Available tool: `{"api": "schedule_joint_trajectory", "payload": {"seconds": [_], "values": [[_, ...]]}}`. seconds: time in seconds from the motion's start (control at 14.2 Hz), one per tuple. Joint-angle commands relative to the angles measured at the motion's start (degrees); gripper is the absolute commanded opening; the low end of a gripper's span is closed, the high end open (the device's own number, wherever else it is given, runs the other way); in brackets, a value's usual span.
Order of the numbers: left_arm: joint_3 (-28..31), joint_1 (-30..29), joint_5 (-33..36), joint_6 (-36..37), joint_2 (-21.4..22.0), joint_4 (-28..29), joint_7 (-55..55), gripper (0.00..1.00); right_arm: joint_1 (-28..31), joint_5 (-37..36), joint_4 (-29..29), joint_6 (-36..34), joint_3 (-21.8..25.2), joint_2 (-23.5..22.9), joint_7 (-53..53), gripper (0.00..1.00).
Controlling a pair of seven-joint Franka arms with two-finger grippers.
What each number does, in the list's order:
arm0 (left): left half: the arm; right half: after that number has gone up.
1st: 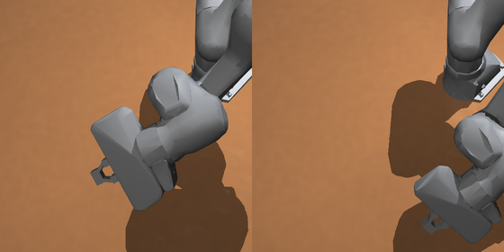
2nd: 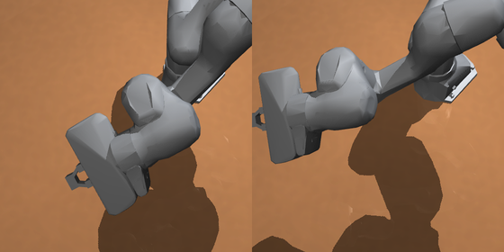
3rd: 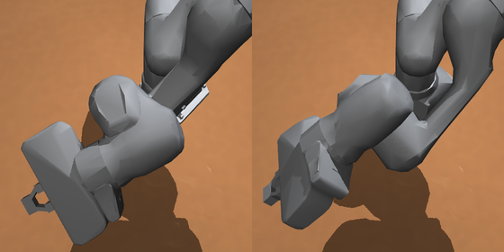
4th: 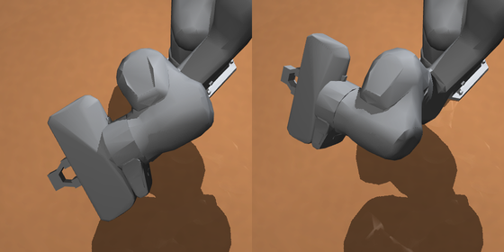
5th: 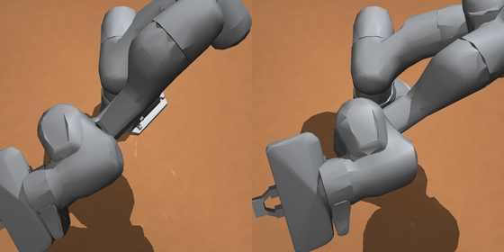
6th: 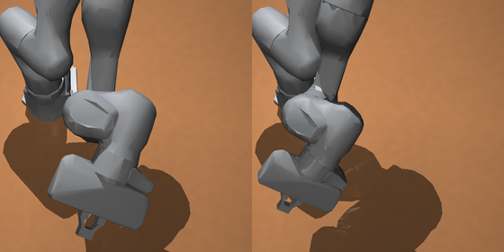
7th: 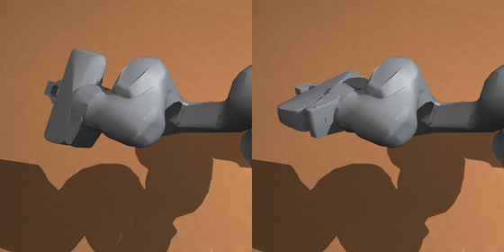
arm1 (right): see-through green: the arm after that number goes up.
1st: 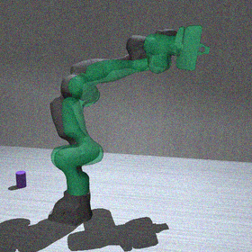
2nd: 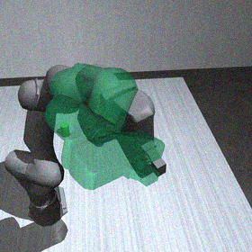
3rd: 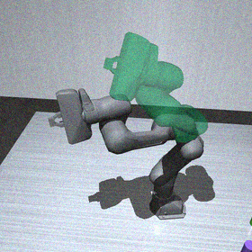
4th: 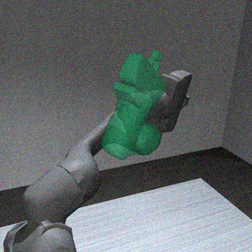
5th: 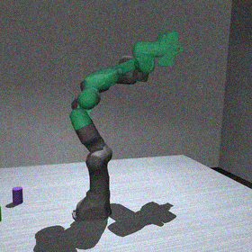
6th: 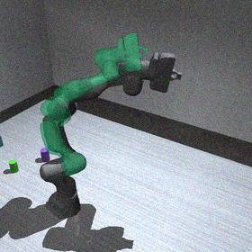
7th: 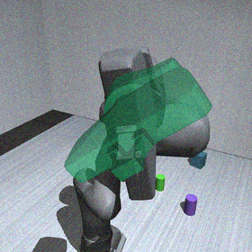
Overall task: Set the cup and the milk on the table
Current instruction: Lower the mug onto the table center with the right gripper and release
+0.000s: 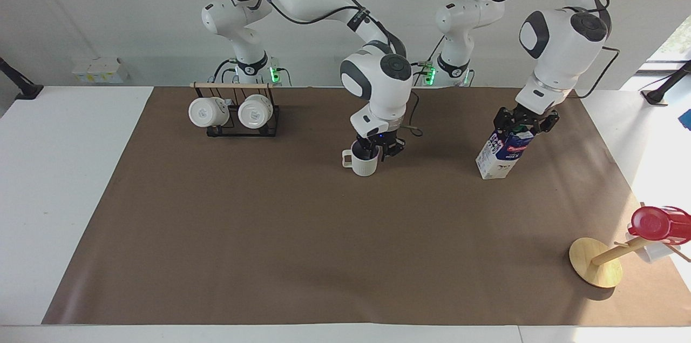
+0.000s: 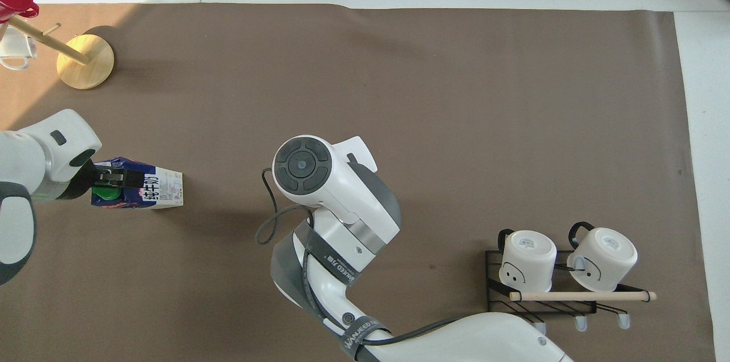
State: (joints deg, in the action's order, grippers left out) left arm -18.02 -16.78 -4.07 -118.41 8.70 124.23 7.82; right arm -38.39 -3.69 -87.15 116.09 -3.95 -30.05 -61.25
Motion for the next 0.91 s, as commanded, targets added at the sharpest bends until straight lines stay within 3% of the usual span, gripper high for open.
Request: {"api": "schedule_joint_trajectory", "payload": {"seconds": [0.0,0.14,0.49,0.7,0.84], "values": [[0.0,-0.4,1.1,-0.9,1.1,0.8,0.9,0.65,0.2,-0.1,1.4,-0.2,-0.1,-0.9,-1.4,0.77],[0.0,-0.4,1.1,-0.9,1.0,0.6,0.7,0.56,0.2,-0.3,1.5,-0.2,0.0,-0.9,-1.5,0.98],[0.0,-0.5,1.1,-0.6,0.8,0.0,0.2,0.48,2.4,-0.4,1.9,-0.6,0.6,3.0,-0.7,1.00],[-0.1,-0.4,1.1,1.7,0.1,-2.6,-0.4,0.48,8.4,0.2,1.0,-1.8,0.4,9.5,1.4,1.00],[-0.1,0.6,1.1,3.4,0.1,-4.1,-3.2,0.48,11.7,0.3,0.1,-4.5,0.4,13.5,8.2,1.00]]}}
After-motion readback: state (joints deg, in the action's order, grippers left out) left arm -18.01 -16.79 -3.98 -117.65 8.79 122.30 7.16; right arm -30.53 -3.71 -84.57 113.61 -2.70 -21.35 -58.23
